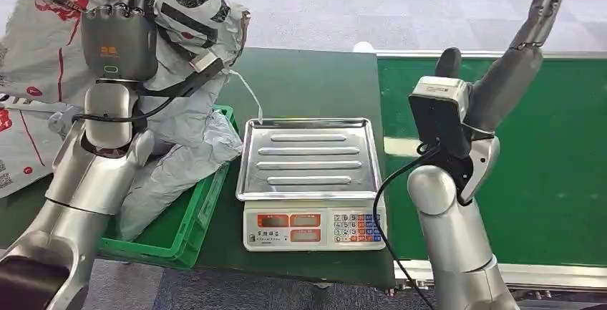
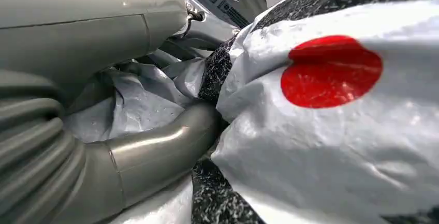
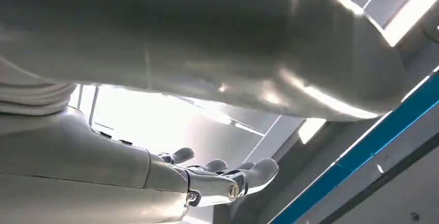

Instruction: Moved the parcel from conveyor to table for the left to box.

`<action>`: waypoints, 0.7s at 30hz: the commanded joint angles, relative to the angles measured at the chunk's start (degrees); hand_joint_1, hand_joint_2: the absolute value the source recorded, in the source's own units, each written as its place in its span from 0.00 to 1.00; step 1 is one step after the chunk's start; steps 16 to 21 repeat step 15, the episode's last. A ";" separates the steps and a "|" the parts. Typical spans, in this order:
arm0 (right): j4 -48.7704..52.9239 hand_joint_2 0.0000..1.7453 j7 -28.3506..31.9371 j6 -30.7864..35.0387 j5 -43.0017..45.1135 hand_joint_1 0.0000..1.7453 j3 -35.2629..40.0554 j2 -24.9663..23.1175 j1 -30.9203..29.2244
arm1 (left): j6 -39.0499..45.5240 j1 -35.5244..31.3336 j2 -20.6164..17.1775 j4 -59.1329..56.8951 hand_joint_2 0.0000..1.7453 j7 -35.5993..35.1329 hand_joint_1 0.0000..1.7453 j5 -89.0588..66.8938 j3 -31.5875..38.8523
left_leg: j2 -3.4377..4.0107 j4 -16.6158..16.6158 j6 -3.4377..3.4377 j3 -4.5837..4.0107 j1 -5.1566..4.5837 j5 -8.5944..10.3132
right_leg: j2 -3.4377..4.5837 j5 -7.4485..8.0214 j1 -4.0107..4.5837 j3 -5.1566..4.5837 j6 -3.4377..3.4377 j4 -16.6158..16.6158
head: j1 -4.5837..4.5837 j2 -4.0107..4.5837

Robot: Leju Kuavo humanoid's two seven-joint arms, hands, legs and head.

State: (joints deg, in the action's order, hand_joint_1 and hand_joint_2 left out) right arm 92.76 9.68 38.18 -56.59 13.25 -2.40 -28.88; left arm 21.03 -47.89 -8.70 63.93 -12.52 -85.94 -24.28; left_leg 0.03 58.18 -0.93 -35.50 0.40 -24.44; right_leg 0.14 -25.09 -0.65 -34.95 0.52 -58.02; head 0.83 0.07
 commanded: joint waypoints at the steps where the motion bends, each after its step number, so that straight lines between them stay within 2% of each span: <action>1: -0.37 0.00 -0.10 -0.20 -0.16 0.00 -0.71 -0.14 -0.97 | -1.03 -0.73 -0.44 -0.41 1.00 -0.57 1.00 -4.06 1.25 | 0.03 -0.10 0.02 0.11 0.02 -0.01 | 0.01 0.00 0.04 0.12 -0.04 0.11 | 0.00 0.00; 5: -0.37 0.00 -0.10 -0.20 -0.16 0.00 -0.71 -0.14 -0.97 | -1.03 -0.73 -0.44 -0.41 1.00 -0.57 1.00 -4.06 1.25 | 0.02 -0.02 0.01 0.03 0.01 -0.02 | 0.01 -0.02 0.02 0.03 -0.02 0.02 | 0.00 0.00; 10: -0.44 0.00 -0.37 -0.55 -0.46 0.00 -0.63 -0.24 -1.48 | -5.23 -0.22 -1.13 -0.25 1.00 -1.68 1.00 -4.06 2.11 | 0.06 -0.22 0.03 0.23 0.05 0.01 | 0.03 0.04 0.07 0.25 -0.06 0.27 | 0.00 0.00; 11: -0.44 0.00 -0.37 -0.55 -0.46 0.00 -0.63 -0.24 -1.48 | -5.23 -0.22 -1.13 -0.25 1.00 -1.68 1.00 -4.06 2.11 | 0.08 -0.03 0.01 0.04 0.00 -0.02 | 0.07 0.01 0.01 0.01 -0.02 0.03 | 0.00 0.00; 13: -1.19 0.00 -0.41 -1.05 -0.45 0.00 -0.33 -0.50 -2.23 | -14.36 -1.91 -2.05 -6.17 1.00 -4.93 1.00 -4.06 1.60 | 0.07 -0.13 0.02 0.13 0.01 0.00 | 0.06 0.03 0.03 0.12 -0.04 0.13 | 0.00 0.00; 15: -1.86 0.00 -0.41 -1.04 -0.38 0.00 -0.09 -0.81 -2.82 | -11.71 -3.75 -2.47 -13.93 1.00 -4.79 1.00 -4.06 2.23 | 0.10 -0.10 0.00 0.10 0.01 0.02 | 0.09 0.04 0.02 0.06 -0.05 0.08 | 0.00 0.00; 21: -1.86 0.00 -0.41 -1.04 -0.38 0.00 -0.09 -0.81 -2.82 | -11.71 -3.75 -2.47 -13.93 1.00 -4.79 1.00 -4.06 2.23 | 0.10 -0.10 0.00 0.10 0.01 0.02 | 0.09 0.04 0.02 0.06 -0.05 0.08 | 0.00 0.00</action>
